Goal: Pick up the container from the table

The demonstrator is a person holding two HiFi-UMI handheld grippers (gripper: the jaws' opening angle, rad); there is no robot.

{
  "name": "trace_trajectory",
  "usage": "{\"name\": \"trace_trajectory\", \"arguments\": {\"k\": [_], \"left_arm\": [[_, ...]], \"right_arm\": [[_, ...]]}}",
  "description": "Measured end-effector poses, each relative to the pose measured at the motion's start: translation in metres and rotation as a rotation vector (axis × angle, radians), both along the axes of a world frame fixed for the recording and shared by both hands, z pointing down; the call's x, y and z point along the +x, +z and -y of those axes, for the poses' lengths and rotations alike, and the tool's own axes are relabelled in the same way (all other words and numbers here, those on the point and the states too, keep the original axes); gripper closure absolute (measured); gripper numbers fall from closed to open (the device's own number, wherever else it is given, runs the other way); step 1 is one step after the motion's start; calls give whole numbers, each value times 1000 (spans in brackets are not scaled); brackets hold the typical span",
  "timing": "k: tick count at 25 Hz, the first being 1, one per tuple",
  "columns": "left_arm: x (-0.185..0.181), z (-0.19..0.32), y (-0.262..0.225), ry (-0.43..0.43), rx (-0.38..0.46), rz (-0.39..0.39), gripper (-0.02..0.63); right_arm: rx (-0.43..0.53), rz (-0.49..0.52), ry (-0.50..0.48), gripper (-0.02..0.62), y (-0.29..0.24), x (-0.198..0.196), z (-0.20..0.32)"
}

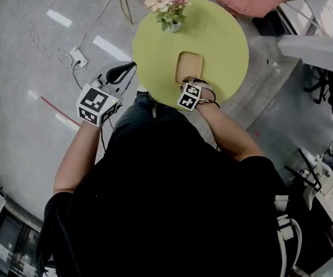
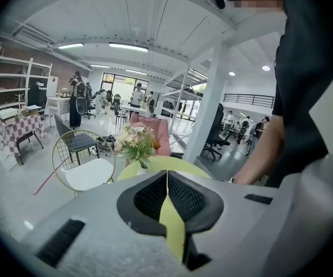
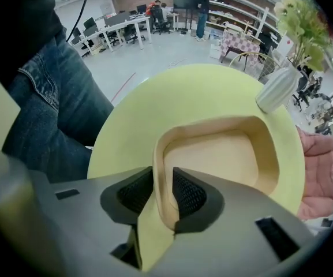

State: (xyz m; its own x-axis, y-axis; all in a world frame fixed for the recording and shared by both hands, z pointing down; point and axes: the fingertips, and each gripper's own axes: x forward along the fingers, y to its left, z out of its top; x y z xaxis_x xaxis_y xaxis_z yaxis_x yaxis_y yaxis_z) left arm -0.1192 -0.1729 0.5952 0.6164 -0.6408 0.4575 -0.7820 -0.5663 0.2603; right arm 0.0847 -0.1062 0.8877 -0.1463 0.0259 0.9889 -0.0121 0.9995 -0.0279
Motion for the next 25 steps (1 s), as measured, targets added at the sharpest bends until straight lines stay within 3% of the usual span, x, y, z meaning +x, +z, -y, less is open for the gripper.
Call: {"name": "trace_trajectory", "arguments": {"k": [20,25], "left_arm": [[12,2,0,6,6,-34,588],[12,4,-1,5,14,-33,588]], "right_arm": [[34,-20,-26,527,4,1,1],[61,-22,-57,566,3,0,-2]]}}
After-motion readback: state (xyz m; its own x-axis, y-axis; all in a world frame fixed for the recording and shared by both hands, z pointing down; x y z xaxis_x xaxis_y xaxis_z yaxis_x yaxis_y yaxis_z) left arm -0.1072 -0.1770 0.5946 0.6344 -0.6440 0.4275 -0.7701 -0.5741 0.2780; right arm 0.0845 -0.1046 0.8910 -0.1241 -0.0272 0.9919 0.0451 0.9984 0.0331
